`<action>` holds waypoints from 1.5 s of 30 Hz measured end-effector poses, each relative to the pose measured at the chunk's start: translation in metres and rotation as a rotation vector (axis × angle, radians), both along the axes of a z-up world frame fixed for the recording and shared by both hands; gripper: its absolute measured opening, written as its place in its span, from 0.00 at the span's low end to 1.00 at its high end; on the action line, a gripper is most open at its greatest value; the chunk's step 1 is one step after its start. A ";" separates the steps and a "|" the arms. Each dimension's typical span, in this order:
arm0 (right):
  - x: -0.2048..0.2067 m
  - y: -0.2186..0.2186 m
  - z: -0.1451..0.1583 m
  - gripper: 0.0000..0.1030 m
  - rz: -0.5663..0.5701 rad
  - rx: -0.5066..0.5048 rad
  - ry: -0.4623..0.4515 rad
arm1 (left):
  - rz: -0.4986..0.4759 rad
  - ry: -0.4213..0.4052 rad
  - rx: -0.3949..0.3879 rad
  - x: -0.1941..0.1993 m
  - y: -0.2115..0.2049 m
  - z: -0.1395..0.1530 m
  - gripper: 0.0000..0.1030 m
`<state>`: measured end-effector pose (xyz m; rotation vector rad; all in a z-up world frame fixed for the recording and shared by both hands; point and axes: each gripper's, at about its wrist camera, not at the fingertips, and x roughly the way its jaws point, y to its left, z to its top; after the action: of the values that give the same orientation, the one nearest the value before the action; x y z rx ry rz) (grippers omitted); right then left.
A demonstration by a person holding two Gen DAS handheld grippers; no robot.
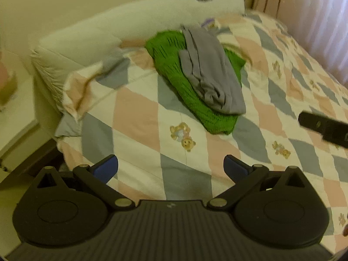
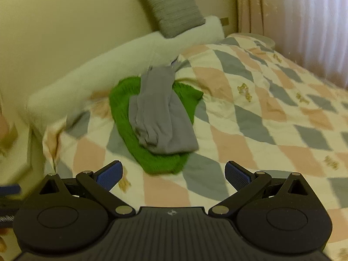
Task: Fold clothes
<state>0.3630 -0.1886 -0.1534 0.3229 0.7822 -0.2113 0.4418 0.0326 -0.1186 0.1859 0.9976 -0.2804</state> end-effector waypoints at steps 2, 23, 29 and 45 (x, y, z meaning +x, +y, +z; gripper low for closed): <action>0.011 -0.007 -0.013 1.00 -0.020 0.024 -0.005 | -0.011 0.048 -0.004 0.021 -0.001 -0.016 0.99; 0.148 -0.030 -0.144 0.42 0.052 0.210 0.019 | -0.452 -0.004 -0.204 0.189 -0.061 -0.105 0.36; 0.159 -0.040 -0.174 0.50 -0.033 0.326 0.006 | -0.449 0.083 -0.292 0.231 -0.087 -0.130 0.40; 0.115 -0.101 -0.125 0.06 -0.262 0.500 -0.276 | -0.430 0.099 -0.587 0.230 -0.098 -0.064 0.07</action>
<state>0.4777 -0.2894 -0.2784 0.9112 0.5082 -0.2095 0.6720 -0.0650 -0.1827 -0.1548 0.9264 -0.9670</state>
